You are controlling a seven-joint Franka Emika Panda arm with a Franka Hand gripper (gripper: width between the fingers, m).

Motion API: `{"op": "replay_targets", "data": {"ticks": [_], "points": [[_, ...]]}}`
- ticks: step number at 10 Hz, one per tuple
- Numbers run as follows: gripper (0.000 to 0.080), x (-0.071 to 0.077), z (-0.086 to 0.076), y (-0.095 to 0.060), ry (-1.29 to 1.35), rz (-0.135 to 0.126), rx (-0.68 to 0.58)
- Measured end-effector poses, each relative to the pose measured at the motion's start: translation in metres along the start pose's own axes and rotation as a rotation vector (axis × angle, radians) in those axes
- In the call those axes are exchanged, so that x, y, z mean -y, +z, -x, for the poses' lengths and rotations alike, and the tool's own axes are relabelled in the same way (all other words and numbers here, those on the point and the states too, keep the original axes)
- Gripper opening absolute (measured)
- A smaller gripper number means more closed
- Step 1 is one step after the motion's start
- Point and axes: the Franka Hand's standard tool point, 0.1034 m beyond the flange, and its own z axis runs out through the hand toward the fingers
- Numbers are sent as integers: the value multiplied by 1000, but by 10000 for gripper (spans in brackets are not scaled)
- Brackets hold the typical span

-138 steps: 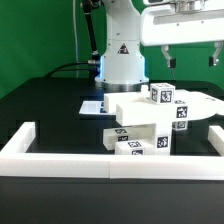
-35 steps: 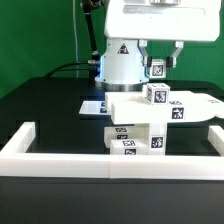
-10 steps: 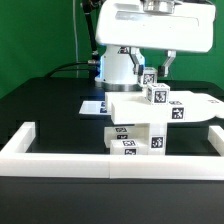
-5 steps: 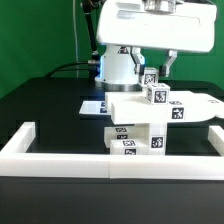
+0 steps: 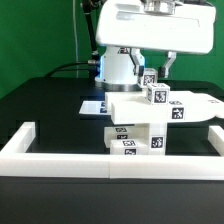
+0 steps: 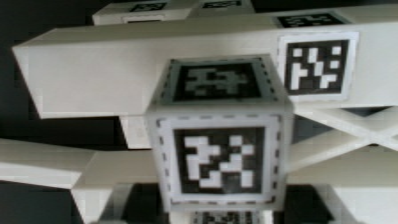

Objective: Assemble chair

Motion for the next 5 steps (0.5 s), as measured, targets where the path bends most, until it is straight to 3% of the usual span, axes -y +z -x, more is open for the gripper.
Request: {"op": "replay_targets", "data": {"ticks": [5], "points": [[287,-1,6,2,2,0,3]]}}
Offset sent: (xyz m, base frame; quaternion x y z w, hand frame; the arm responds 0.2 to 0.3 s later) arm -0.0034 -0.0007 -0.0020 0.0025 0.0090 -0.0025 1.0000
